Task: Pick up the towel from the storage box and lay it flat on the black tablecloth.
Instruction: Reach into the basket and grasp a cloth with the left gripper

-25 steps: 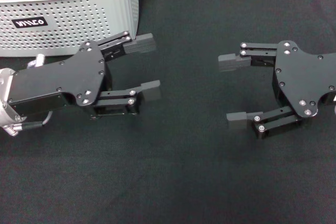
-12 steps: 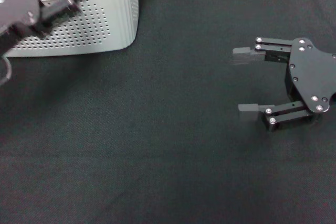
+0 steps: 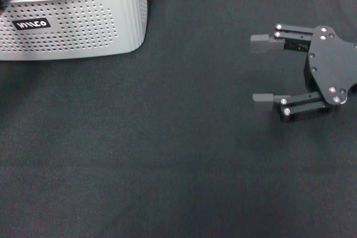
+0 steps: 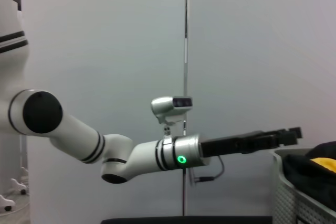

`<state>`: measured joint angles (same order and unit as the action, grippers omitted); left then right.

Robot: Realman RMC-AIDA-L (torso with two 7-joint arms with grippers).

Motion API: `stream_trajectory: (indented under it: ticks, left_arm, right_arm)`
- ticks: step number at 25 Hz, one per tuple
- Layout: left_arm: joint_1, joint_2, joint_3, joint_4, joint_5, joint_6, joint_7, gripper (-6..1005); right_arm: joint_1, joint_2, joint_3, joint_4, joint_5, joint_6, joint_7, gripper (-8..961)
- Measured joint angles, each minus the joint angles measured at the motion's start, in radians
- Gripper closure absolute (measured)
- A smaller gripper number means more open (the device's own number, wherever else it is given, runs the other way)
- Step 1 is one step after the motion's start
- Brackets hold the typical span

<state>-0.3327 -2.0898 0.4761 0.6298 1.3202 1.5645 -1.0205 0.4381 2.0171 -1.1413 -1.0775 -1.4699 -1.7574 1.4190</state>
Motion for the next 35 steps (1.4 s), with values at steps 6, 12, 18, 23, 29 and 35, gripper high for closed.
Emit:
stream_trajectory:
  ticks: [6,12,18,23,29,35]
  left_arm:
    - [0.011,0.007,-0.046,0.003,-0.001,-0.003,0.103,122]
    - [-0.017,-0.002,-0.041,-0.030,-0.001,-0.050,0.307,123]
    - [-0.050,-0.002,-0.046,-0.089,-0.005,-0.095,0.475,130]
    - [-0.060,-0.002,-0.047,-0.113,-0.055,-0.172,0.536,142]
    - [-0.061,-0.001,-0.048,-0.114,-0.085,-0.245,0.578,156]
    - [-0.062,-0.001,-0.048,-0.125,-0.089,-0.271,0.644,170]
  right_arm:
    - [0.010,0.000,0.000,0.001,-0.002,0.031,0.000,68]
    - [0.022,0.000,0.000,0.002,-0.003,0.045,-0.004,68]
    - [0.026,-0.001,0.000,0.002,-0.008,0.053,-0.004,69]
    - [0.028,0.000,-0.001,0.002,-0.010,0.060,-0.005,69]
    - [0.028,0.002,-0.002,0.002,-0.011,0.061,-0.005,69]
    - [0.029,0.002,-0.001,0.002,-0.011,0.061,-0.005,69]
